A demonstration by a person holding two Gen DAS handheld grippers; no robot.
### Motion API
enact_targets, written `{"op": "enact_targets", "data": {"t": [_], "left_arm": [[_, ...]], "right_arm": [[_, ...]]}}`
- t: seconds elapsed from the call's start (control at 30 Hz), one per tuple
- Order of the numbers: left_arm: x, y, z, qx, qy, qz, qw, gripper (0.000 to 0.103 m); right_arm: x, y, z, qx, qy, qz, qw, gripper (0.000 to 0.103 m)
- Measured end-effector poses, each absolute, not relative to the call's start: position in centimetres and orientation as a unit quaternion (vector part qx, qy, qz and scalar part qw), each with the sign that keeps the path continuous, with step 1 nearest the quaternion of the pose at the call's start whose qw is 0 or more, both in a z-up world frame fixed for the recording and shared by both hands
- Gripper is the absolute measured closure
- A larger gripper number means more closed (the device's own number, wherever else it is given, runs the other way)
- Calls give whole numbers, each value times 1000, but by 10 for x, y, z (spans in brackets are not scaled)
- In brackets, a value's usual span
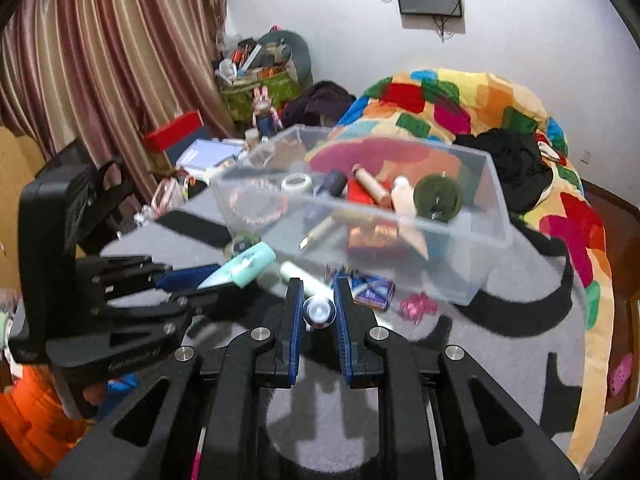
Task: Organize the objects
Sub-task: 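Drop the mint-green bottle into the box with the left tool while the right tool drops the toothpaste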
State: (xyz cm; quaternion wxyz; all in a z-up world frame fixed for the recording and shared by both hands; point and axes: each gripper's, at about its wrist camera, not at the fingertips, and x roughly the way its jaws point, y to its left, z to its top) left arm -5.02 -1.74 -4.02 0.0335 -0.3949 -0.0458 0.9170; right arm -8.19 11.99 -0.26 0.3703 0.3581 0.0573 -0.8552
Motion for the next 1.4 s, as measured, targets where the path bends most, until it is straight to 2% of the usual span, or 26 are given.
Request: {"op": "enact_targets", "data": {"t": [0.37, 0.53, 0.93, 1.0, 1.13, 1.4], "left_arm": [[-55, -23, 9, -330, -57, 941, 42, 81], [-74, -32, 15, -326, -60, 943, 28, 81], [-127, -49, -3, -363, -65, 929, 1, 81], [-126, -46, -5, -363, -67, 929, 9, 81], [-116, -31, -1, -352, -44, 935, 15, 81], [-94, -28, 12, -335, -36, 941, 25, 80]], "right_arm": [[-92, 116, 39, 303, 28, -883, 357, 89], [-107, 104, 55, 279, 20, -894, 350, 89], [-160, 96, 14, 342, 8, -881, 326, 87], [-160, 103, 12, 349, 9, -881, 318, 87], [-154, 112, 16, 343, 19, -887, 309, 80], [-127, 121, 29, 320, 53, -895, 307, 78]]}}
